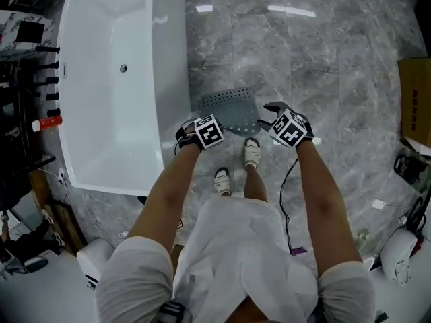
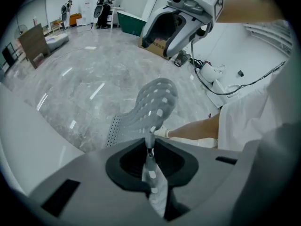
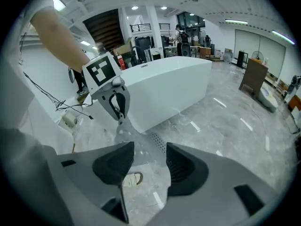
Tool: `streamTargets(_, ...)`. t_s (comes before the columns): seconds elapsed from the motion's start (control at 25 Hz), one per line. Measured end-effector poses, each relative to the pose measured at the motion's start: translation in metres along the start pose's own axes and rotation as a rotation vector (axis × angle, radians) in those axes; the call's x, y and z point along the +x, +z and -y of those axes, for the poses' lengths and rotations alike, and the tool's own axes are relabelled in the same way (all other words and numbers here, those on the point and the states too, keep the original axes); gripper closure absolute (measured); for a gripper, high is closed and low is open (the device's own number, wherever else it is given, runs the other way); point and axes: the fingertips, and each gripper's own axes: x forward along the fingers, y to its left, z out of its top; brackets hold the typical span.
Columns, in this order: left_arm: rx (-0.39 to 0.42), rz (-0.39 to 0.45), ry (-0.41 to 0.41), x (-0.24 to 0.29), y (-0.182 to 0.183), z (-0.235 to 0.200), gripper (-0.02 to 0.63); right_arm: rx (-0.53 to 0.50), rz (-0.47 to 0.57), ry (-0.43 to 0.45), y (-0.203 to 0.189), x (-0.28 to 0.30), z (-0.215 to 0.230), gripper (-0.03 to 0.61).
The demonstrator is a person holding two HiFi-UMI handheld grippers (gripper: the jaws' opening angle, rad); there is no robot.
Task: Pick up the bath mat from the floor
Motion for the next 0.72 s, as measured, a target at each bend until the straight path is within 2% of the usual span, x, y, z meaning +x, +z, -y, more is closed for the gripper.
streamTargets(0.24,-0.036,0.032,-0.001,-0.044,0.011,0.022,0.561,0.029,0.033,-0.021,0.008,-0.043,-0.019,0.347)
streamTargets(0.44,-0.077,0.131,0.024,-0.094,0.031,0.028,0.561,0.097,0.131,-0.065,0.025,-0.081,-0.035,0.35)
streamTargets(0.6,-0.115,0.159,0.038,-0.13,0.035,0.036,0.561,0.158,0.205,-0.114,0.039,-0.11,-0.047,0.353)
streamTargets(0.72,-0.155,0.185,0.059,-0.151,0.039,0.042,0.561,0.199,0.307,-0.177,0.056,-0.135,-0.048,0.361)
